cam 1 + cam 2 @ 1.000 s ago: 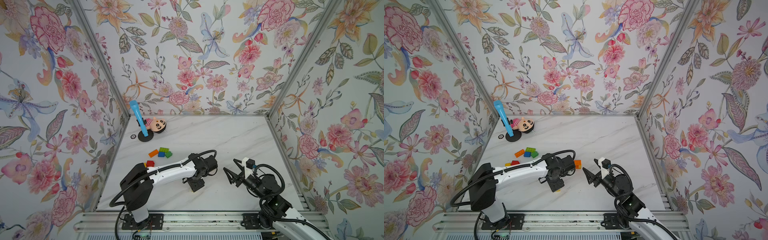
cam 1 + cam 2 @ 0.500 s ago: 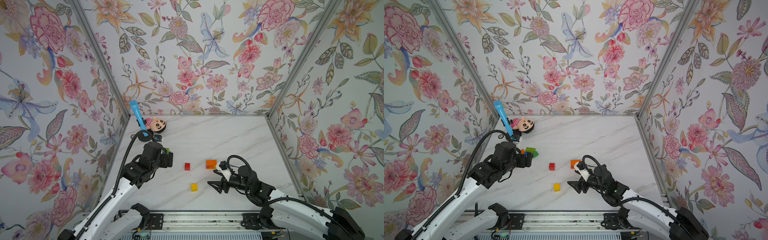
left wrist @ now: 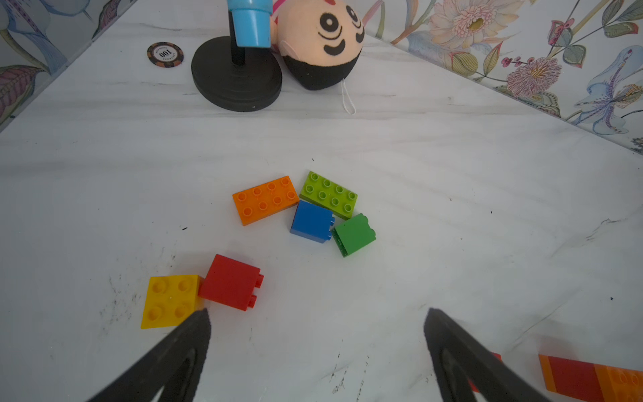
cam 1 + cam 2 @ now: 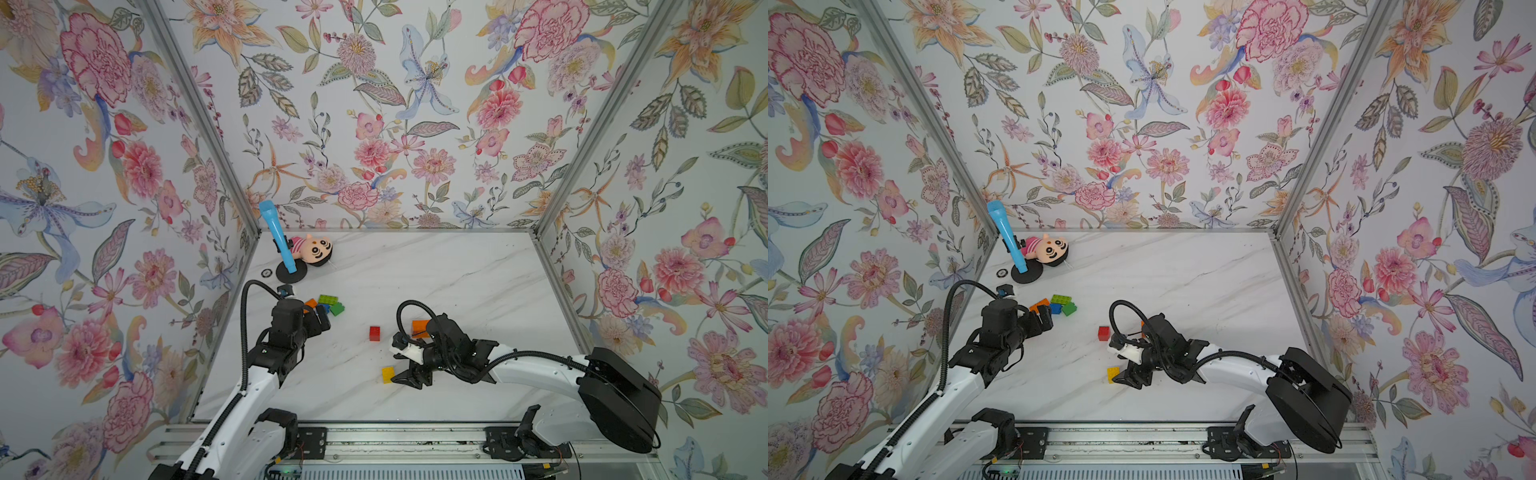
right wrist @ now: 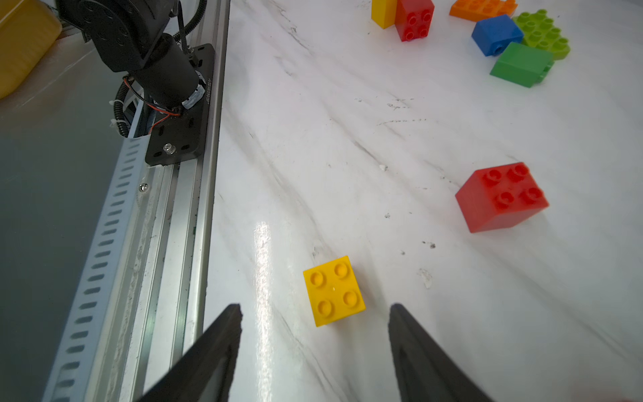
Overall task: Assemble the letter p with lego
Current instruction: Pick up the lego brick from the center of the board.
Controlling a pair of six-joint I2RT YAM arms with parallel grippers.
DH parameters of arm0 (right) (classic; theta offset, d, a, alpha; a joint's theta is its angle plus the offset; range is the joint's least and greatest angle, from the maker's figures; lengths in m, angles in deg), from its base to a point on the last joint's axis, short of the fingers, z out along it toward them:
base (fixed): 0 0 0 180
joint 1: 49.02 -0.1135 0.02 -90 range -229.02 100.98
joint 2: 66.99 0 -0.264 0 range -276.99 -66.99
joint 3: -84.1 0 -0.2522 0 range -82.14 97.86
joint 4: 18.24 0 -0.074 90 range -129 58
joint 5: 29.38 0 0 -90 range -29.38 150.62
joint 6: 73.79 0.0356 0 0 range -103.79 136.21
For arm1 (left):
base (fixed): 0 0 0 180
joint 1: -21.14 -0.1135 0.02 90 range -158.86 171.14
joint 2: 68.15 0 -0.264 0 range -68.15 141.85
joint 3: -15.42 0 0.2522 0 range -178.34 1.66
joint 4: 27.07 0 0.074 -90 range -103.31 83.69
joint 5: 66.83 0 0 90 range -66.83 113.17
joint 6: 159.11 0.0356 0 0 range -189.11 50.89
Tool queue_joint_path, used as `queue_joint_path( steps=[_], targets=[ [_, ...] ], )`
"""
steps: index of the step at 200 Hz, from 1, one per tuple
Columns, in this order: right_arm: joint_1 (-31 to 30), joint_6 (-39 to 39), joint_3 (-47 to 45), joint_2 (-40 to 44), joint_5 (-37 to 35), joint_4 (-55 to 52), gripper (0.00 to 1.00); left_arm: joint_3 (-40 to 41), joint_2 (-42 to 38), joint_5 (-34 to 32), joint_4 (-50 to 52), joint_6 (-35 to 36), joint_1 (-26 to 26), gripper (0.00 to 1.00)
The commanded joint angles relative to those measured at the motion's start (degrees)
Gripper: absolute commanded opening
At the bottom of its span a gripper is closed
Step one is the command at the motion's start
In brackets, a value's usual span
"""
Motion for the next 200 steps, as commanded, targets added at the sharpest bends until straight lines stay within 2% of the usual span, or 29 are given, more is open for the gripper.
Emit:
queue_joint_path(
  steps=[1, 36, 52, 74, 119, 141, 152, 172, 200],
  targets=[
    [-0.89, -7.05, 2.83, -3.50, 1.71, -5.37, 0.64, 2.22, 0.31, 2.23, -5.47, -1.44, -1.40, 0.99],
    [-2.10, -9.69, 5.36, -8.29, 1.60, -7.18, 0.57, 4.35, -0.12, 2.07, -6.69, -0.96, -2.63, 0.99],
    [-2.47, -10.27, 6.50, -10.31, 0.91, -7.88, 0.49, 4.88, -0.03, 2.08, -7.27, -0.58, -2.98, 0.99],
    [-3.21, -10.85, 7.12, -11.75, -1.80, -7.42, 0.44, 5.13, 0.58, 2.33, -7.66, -0.29, -3.34, 0.99],
    [-3.39, -11.44, 6.02, -10.84, -4.01, -5.99, 0.46, 5.52, 1.24, 2.81, -8.36, -0.07, -3.68, 0.99],
    [-3.78, -11.84, 5.41, -10.45, -6.13, -6.39, 0.60, 5.58, 1.43, 2.94, -8.49, 0.01, -3.81, 0.99],
    [-3.86, -12.17, 4.89, -10.09, -6.53, -6.16, 0.63, 5.61, 1.46, 2.94, -8.52, 0.01, -3.81, 0.99],
    [-3.83, -12.19, 4.38, -10.13, -6.78, -5.23, 0.60, 5.80, 1.37, 3.12, -8.74, 0.10, -3.92, 0.99],
    [-3.81, -12.30, 5.18, -10.78, -6.28, -5.61, 0.51, 5.79, 1.31, 3.36, -8.67, 0.19, -3.89, 0.99]
  ],
)
